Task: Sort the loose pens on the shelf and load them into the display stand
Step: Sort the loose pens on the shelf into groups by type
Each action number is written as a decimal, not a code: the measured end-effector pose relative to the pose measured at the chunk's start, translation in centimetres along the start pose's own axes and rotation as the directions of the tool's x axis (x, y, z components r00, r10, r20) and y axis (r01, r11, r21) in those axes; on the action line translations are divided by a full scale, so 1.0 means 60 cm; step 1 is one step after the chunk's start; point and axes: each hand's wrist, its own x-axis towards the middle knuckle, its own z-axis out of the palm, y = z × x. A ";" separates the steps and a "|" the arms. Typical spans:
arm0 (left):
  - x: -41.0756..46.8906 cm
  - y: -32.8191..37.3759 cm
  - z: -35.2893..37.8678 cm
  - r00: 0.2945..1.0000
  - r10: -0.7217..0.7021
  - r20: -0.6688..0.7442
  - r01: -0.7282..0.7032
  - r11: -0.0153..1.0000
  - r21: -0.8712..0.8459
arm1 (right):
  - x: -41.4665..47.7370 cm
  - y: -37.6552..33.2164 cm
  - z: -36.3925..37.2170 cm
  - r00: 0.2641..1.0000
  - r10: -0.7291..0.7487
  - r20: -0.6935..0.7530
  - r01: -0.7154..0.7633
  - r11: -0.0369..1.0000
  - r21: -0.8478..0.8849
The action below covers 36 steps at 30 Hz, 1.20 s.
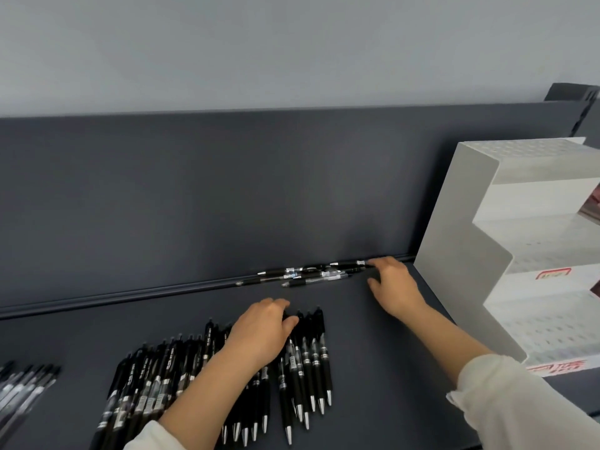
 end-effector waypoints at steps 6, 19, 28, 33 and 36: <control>0.006 -0.008 -0.014 0.994 0.023 -0.111 -0.023 1.000 0.007 | 0.049 0.028 -0.004 0.992 0.014 0.124 0.015 0.973 -0.230; 0.086 -0.065 -0.031 0.984 -0.099 -0.149 0.134 0.958 0.254 | 0.023 0.056 0.020 0.996 -0.006 -0.086 -0.004 0.993 -0.122; 0.098 -0.062 -0.024 0.964 -0.051 -0.262 0.122 0.957 0.262 | -0.019 0.053 0.013 0.986 0.117 -0.119 -0.103 0.988 0.118; 0.125 -0.030 -0.028 0.957 0.184 -0.223 -0.095 0.928 0.361 | -0.029 0.051 0.010 0.985 0.139 -0.099 -0.124 0.982 0.140; 0.144 -0.019 -0.025 0.969 0.206 -0.136 -0.124 0.881 0.456 | -0.037 0.047 0.007 0.986 0.138 -0.090 -0.125 0.983 0.137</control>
